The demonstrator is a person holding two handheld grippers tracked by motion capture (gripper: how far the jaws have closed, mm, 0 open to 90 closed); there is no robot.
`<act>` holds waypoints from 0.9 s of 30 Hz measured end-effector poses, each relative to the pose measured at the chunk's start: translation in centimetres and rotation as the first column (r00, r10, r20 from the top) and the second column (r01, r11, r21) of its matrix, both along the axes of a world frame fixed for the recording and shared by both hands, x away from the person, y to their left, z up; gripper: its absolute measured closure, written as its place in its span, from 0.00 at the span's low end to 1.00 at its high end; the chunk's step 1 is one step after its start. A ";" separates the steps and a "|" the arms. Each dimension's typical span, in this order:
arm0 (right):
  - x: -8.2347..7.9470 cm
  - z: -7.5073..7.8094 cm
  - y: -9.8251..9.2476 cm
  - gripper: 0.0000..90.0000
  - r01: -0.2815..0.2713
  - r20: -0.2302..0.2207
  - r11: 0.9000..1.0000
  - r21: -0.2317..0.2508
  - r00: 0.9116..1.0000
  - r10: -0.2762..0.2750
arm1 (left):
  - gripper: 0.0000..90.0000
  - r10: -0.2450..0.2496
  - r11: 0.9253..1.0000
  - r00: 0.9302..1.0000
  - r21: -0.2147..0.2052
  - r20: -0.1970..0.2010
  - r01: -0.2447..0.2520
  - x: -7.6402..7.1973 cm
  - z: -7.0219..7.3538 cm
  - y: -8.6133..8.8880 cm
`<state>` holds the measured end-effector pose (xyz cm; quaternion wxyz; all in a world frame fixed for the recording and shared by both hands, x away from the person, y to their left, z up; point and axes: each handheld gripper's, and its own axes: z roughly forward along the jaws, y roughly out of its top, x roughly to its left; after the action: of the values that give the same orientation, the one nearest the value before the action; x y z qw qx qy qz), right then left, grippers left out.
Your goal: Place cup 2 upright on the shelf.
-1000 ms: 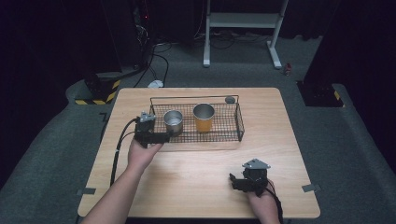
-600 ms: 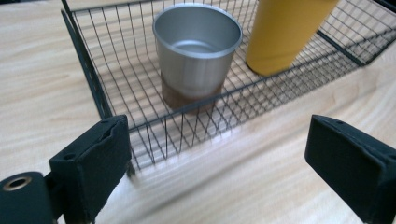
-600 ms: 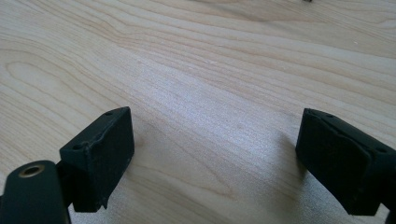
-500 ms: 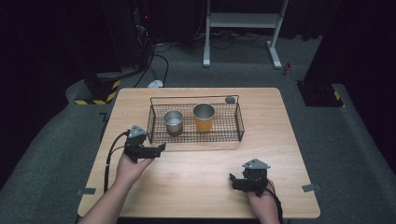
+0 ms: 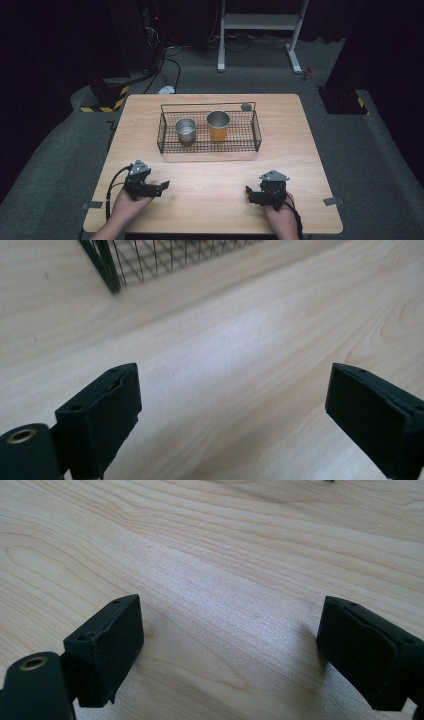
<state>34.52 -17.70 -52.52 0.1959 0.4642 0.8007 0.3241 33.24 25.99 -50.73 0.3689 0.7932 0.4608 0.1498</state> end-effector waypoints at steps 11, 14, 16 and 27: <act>0.0 0.0 0.0 0.13 0.001 0.000 1.000 0.000 1.000 -0.001 | 0.01 -0.008 0.994 1.000 0.113 0.017 0.006 -1.8 -2.2 1.9; -0.1 0.0 0.1 0.13 0.013 -0.002 1.000 0.002 1.000 -0.013 | 0.00 0.020 0.993 0.999 0.112 0.024 -0.023 -1.7 -2.3 2.1; -0.2 0.0 0.2 0.13 0.014 0.001 1.000 -0.002 1.000 -0.014 | 0.00 0.020 0.993 0.999 0.112 0.025 -0.023 -1.8 -2.3 2.1; -0.2 0.0 0.2 0.14 0.017 -0.001 1.000 0.000 1.000 -0.017 | 0.00 0.027 0.994 0.999 0.107 0.030 -0.030 -2.1 -2.3 2.2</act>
<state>34.31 -17.49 -52.51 0.1981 0.4711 0.7968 0.3224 31.13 28.16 -53.06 0.3299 0.8031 0.4580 0.1911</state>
